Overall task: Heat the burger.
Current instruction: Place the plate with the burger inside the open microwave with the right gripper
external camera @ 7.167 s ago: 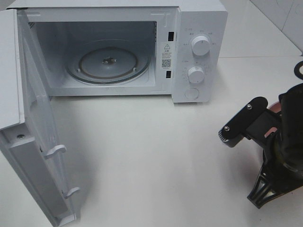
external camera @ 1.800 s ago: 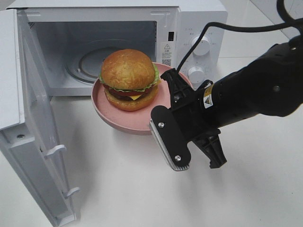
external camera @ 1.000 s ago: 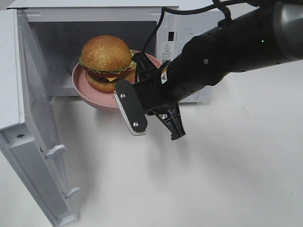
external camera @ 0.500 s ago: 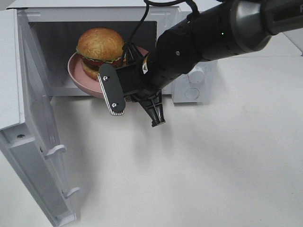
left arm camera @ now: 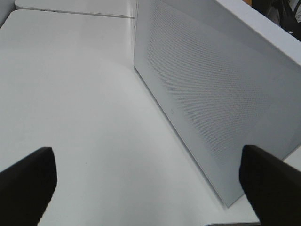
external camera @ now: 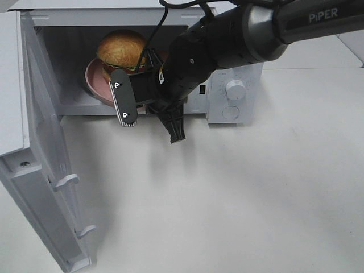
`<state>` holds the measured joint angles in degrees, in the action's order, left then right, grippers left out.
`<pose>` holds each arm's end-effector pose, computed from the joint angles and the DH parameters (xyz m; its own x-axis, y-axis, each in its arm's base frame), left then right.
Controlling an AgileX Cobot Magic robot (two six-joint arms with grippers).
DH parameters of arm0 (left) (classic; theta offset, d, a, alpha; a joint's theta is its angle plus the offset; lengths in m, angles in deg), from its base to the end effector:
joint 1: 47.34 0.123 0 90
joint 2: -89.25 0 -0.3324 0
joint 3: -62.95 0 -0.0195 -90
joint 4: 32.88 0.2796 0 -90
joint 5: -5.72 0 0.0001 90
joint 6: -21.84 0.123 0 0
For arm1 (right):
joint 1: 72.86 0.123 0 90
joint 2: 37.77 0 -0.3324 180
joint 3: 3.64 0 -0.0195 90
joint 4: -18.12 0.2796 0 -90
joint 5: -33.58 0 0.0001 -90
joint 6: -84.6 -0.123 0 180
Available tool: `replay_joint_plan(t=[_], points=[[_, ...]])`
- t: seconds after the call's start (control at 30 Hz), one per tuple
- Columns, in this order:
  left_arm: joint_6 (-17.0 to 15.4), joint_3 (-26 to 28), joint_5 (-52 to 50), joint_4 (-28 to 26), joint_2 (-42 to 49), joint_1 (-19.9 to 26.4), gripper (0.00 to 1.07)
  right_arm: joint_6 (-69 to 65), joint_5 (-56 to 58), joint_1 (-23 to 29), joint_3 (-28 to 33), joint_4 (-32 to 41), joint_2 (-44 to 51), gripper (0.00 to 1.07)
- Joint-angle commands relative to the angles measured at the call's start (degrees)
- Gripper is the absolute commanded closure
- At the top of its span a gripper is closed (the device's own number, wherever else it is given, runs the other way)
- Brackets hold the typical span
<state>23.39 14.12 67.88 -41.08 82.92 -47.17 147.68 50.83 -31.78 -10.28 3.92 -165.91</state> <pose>-0.0034 -0.0155 0.2798 -0.4592 -0.0412 -0.8874 0.0910 0.9915 -0.0931 0.4095 0.3451 0.1634 0.4725 -0.8756 -0.1008 -0.6900 -0.2963 -0.6604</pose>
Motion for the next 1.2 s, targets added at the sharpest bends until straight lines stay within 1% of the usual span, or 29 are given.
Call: replay_joint_plan(t=[0.03, 0.07, 0.1, 0.17, 0.2, 0.27, 0.37, 0.43, 0.53, 0.6, 0.7, 0.77, 0.87, 1.0, 1.2], points=[[0.1, 0.0, -0.8, 0.1, 1.0, -0.3, 0.09, -0.1, -2.9, -0.2, -2.1, -0.9, 0.3, 1.07], [0.1, 0.0, -0.8, 0.1, 1.0, -0.3, 0.09, -0.2, -1.7, -0.2, -4.0, -0.9, -0.9, 1.07], [0.1, 0.0, -0.8, 0.1, 1.0, -0.3, 0.09, -0.2, -1.7, -0.2, -4.0, -0.9, -0.9, 1.07], [0.1, 0.0, -0.8, 0.1, 1.0, -0.3, 0.09, -0.2, -0.6, -0.2, -6.9, -0.9, -2.6, 1.07], [0.1, 0.0, -0.8, 0.1, 1.0, -0.3, 0.09, -0.2, -0.6, -0.2, -6.9, -0.9, -2.6, 1.07], [0.1, 0.0, -0.8, 0.1, 1.0, -0.3, 0.09, -0.2, 0.1, -0.2, -10.7, -1.0, -4.6, 1.07], [0.1, 0.0, -0.8, 0.1, 1.0, -0.3, 0.09, -0.2, 0.2, -0.2, -11.6, -1.0, -5.0, 1.07], [0.1, 0.0, -0.8, 0.1, 1.0, -0.3, 0.09, -0.2, 0.2, -0.2, -14.3, -0.9, -6.9, 1.07], [0.1, 0.0, -0.8, 0.1, 1.0, -0.3, 0.09, -0.4, 0.2, -0.2, -15.1, -0.9, -7.3, 1.07], [0.1, 0.0, -0.8, 0.1, 1.0, -0.3, 0.09, -0.5, 0.1, -0.2, -17.5, -1.8, -8.8, 1.07], [0.1, 0.0, -0.8, 0.1, 1.0, -0.3, 0.09, -0.8, 0.2, -0.2, -18.2, -2.1, -9.3, 1.07], [0.1, 0.0, -0.8, 0.1, 1.0, -0.3, 0.09, -1.6, 0.2, -0.2, -20.1, -2.2, -10.9, 1.07], [0.1, 0.0, -0.8, 0.1, 1.0, -0.3, 0.09, -1.6, 0.2, -0.3, -21.1, -1.9, -12.0, 1.07], [0.1, 0.0, -0.8, 0.1, 1.0, -0.3, 0.09, -1.6, -0.2, -0.5, -21.3, -1.9, -12.5, 1.07], [0.1, 0.0, -0.8, 0.3, 1.0, -0.3, 0.09, -2.9, -0.3, -1.9, -21.3, -1.9, -13.0, 1.05]])
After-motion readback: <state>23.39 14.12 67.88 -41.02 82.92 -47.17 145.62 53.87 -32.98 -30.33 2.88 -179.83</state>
